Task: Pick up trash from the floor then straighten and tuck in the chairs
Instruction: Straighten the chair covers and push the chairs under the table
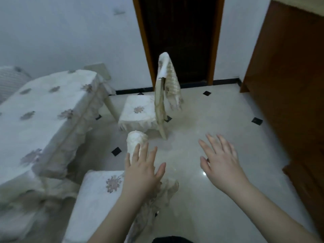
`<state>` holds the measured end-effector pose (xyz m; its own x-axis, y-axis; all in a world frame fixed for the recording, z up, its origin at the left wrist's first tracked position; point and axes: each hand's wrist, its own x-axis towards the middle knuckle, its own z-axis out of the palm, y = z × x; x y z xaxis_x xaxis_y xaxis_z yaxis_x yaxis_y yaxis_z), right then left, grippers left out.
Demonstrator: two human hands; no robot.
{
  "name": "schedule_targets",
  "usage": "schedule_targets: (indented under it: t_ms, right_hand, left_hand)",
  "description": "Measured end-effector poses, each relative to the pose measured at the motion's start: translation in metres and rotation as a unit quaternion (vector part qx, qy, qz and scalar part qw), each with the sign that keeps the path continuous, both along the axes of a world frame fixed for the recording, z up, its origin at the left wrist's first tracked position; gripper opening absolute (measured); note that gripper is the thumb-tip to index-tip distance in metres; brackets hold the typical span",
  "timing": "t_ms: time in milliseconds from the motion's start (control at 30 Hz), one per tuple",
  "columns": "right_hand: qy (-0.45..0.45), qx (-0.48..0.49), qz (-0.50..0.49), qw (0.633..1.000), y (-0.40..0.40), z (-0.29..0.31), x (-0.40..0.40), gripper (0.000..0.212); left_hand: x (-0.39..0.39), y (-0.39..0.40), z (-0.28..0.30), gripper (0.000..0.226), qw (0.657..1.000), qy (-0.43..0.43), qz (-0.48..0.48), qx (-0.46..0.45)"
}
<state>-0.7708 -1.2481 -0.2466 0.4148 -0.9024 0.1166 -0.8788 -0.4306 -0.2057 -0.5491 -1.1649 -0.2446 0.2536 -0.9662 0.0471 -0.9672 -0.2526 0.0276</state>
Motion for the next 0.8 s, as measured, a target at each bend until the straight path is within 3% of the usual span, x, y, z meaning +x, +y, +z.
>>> schedule_targets:
  t_ms: [267,500,667,800]
  right_hand:
    - [-0.018,0.007,0.202,0.979,-0.057,-0.019,0.096,0.054]
    - [-0.012,-0.004,0.338,0.941,-0.086,-0.029,0.167,0.052]
    - [0.014,0.046,0.409,0.911,-0.111,-0.049,0.206,0.053]
    - [0.06,0.051,0.486,0.871,-0.139,-0.071,0.24,0.057]
  left_hand:
    - [0.04,0.021,-0.016,0.06,0.987,0.0,0.138,-0.083]
    - [0.059,0.022,-0.039,0.059,0.97,0.017,0.231,-0.074]
    - [0.058,0.032,-0.052,0.065,0.956,0.001,0.286,-0.065]
    - [0.05,0.044,-0.071,0.069,0.922,0.015,0.386,-0.033]
